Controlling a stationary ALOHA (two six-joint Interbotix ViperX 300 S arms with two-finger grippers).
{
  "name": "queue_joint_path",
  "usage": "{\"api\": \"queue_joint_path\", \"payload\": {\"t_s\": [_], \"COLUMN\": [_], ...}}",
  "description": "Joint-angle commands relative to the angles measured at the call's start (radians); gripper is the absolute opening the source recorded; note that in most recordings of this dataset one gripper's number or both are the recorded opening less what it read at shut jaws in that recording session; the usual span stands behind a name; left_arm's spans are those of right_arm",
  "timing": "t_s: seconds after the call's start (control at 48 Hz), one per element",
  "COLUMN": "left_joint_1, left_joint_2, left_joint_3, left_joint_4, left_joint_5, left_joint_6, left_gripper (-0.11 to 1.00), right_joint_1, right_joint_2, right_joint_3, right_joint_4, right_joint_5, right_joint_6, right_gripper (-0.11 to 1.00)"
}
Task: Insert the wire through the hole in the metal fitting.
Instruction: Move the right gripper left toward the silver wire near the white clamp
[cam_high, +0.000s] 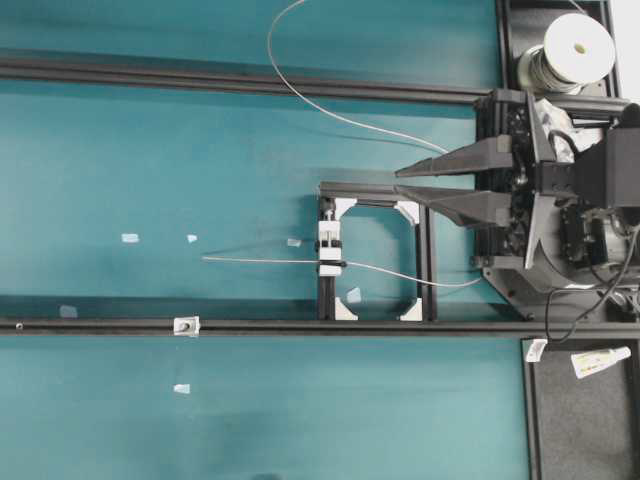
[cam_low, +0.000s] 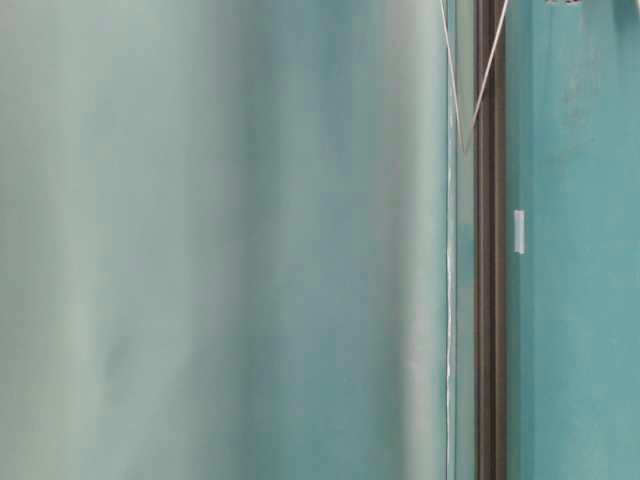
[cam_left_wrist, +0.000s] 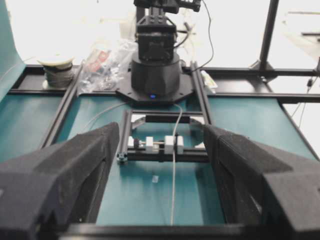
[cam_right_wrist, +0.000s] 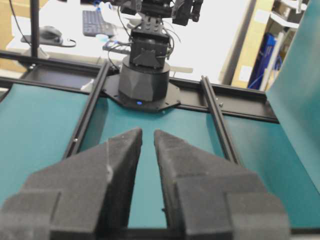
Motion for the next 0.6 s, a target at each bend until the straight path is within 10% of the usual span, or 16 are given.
{"api": "queue_joint_path", "payload": {"t_s": [0.0,0.291,0.583], "left_joint_1": [0.048,0.075,0.075], "left_joint_2": [0.014,0.017,0.202], "left_joint_3": [-0.018,-0.006,0.025], "left_joint_4": [-0.052,-0.044,-0.044], "left_joint_5": [-0.014,0.009,-0.04], "left_joint_6": [-0.014,-0.002,-0.005], "left_gripper": [0.24,-0.09,0.31], "right_joint_1": [-0.008,-0.028,-0.029], "right_joint_2": [0.006,0.103,0.215], "right_joint_3": [0.002,0.003,-0.015], "right_joint_4": [-0.002,0.0,0.0], "right_joint_5": [-0.006,-0.008,-0.017], "right_joint_6": [0.002,0.032,0.06], "right_gripper": [0.24,-0.03,-0.02]}}
